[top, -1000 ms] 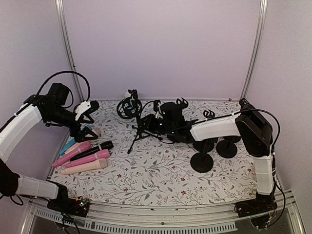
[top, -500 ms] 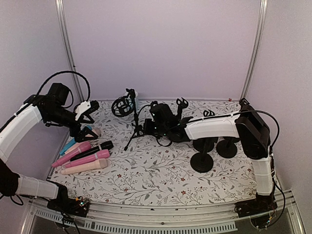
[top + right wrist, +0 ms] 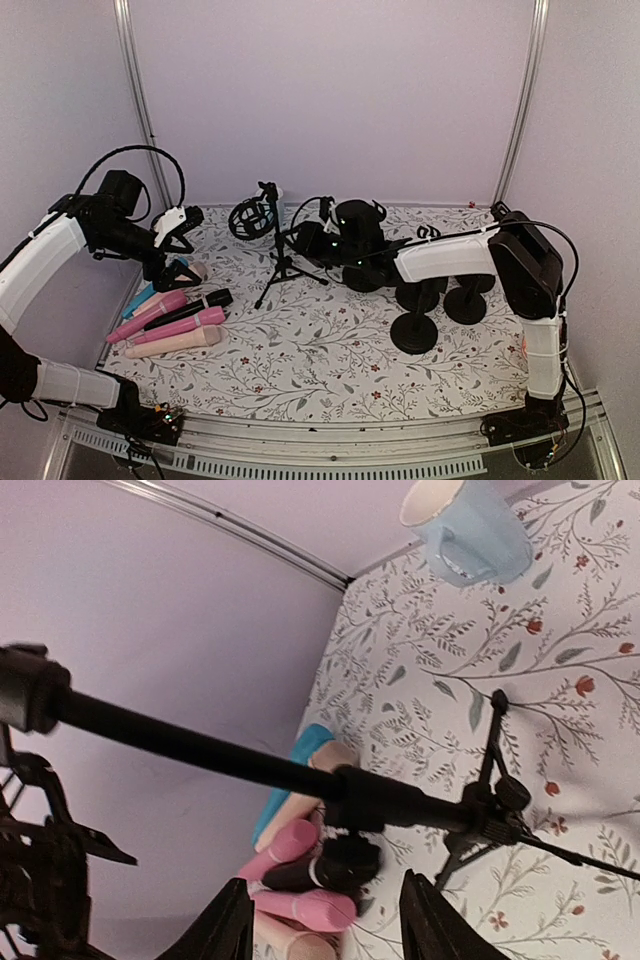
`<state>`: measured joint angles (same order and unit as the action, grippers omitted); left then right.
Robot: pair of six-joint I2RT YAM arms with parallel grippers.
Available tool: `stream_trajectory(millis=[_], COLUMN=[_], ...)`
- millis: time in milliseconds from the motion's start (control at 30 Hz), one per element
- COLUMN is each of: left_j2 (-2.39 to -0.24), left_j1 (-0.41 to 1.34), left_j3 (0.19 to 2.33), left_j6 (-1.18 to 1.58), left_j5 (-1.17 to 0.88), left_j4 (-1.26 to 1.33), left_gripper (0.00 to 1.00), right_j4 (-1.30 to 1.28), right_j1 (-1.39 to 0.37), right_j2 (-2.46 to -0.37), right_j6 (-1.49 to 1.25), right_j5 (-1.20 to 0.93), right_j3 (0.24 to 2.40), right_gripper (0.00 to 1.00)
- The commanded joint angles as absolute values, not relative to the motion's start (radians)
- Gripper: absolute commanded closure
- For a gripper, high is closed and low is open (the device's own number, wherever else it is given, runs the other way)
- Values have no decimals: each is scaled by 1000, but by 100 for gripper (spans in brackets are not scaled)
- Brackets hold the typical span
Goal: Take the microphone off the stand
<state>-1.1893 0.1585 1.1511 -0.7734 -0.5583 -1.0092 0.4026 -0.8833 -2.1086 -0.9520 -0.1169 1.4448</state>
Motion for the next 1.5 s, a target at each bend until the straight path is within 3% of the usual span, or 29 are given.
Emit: stream_trajectory(millis=[0, 667, 1167, 1467], left_j2=[-1169, -1163, -1171, -1169], left_j1=[150, 150, 149, 149], left_j3=[1154, 1134, 1154, 1161], left_j6=[-771, -790, -787, -788], left_j5=[-572, -578, -572, -571], left_j4=[-1022, -1017, -1024, -1025], left_gripper=[6, 6, 6, 6], right_j4=[548, 547, 534, 511], right_j1=[-858, -841, -836, -833], right_j2=[-2180, -2287, -2322, -2339], right_j6=[-1101, -1235, -1234, -1232], right_j5=[-293, -397, -344, -333], right_j3=[1512, 1598, 1638, 1677], right_gripper=[48, 54, 65, 66])
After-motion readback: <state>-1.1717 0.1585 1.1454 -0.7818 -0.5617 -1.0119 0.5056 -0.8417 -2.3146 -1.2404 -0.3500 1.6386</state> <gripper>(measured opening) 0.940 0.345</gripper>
